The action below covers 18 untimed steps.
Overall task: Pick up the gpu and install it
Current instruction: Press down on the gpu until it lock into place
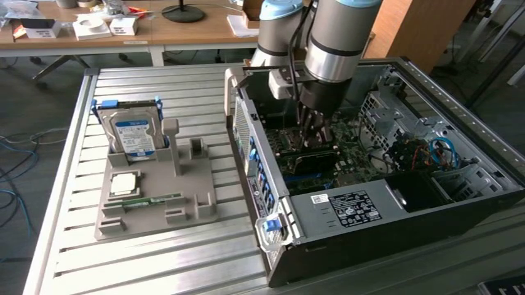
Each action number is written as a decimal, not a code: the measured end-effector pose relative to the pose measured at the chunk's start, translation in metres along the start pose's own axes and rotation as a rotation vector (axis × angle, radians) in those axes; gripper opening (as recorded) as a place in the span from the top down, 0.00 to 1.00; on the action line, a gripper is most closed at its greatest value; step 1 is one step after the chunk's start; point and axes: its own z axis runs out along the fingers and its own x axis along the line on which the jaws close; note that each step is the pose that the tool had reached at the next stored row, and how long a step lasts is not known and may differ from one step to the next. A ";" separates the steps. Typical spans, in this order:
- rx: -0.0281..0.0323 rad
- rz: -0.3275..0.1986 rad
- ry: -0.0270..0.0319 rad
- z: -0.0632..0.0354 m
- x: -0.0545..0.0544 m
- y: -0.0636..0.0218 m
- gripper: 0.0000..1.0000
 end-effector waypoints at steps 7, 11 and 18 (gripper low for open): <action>0.0000 0.000 -0.0005 0.0028 0.000 0.0001 0.89; -0.0001 0.000 -0.0001 0.0035 0.000 0.0002 0.89; -0.0001 0.000 -0.0003 0.0056 0.000 0.0002 0.89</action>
